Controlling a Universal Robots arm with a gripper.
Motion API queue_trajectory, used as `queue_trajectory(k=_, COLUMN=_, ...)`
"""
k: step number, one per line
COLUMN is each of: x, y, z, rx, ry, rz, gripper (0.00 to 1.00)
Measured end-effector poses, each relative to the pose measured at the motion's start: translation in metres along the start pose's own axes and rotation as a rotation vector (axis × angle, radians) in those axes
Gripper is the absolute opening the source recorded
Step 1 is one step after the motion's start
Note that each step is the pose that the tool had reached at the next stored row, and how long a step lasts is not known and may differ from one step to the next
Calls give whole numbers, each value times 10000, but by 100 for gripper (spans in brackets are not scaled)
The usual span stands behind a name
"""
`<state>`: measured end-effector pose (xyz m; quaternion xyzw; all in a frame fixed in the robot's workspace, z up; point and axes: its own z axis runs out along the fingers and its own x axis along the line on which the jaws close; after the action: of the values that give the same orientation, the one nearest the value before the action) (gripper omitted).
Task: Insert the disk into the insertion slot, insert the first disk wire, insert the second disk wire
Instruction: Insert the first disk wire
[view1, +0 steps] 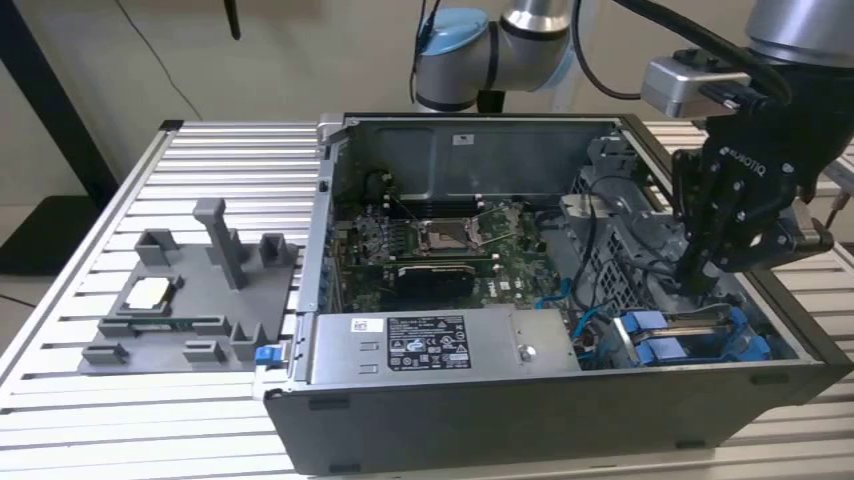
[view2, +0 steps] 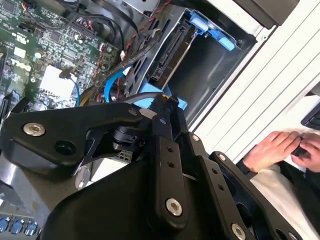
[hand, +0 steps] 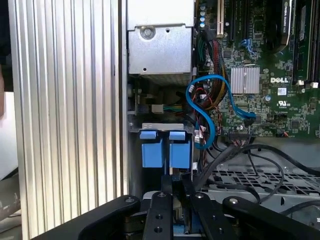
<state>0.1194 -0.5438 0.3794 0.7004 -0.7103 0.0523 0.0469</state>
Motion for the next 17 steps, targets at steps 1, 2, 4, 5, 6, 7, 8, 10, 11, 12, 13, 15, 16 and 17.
queue_trajectory(k=1, x=-1, y=-2, z=3, rx=-2, ry=25, rz=-1, gripper=19)
queue_trajectory(k=2, x=-1, y=-5, z=5, rx=-4, ry=46, rz=-1, gripper=19)
queue_trajectory(k=4, x=-2, y=-8, z=12, rx=-7, ry=80, rz=-1, gripper=19)
queue_trajectory(k=5, x=-2, y=-9, z=15, rx=-7, ry=92, rz=-1, gripper=19)
queue_trajectory(k=6, x=-2, y=-10, z=15, rx=-7, ry=97, rz=-1, gripper=19)
queue_trajectory(k=7, x=-2, y=-10, z=16, rx=-7, ry=98, rz=-2, gripper=19)
queue_trajectory(k=8, x=-2, y=-11, z=20, rx=-7, ry=96, rz=-2, gripper=19)
queue_trajectory(k=10, x=-4, y=-21, z=29, rx=-7, ry=93, rz=-4, gripper=19)
queue_trajectory(k=11, x=-5, y=-31, z=36, rx=-9, ry=93, rz=-4, gripper=19)
queue_trajectory(k=12, x=-7, y=-48, z=46, rx=-14, ry=94, rz=-3, gripper=19)
queue_trajectory(k=13, x=-8, y=-71, z=55, rx=-22, ry=92, rz=-5, gripper=19)
queue_trajectory(k=15, x=-11, y=-121, z=71, rx=-37, ry=71, rz=-7, gripper=19)
queue_trajectory(k=16, x=-12, y=-143, z=76, rx=-43, ry=42, rz=-7, gripper=19)
queue_trajectory(k=17, x=-13, y=-161, z=78, rx=-45, ry=-33, rz=-10, gripper=19)
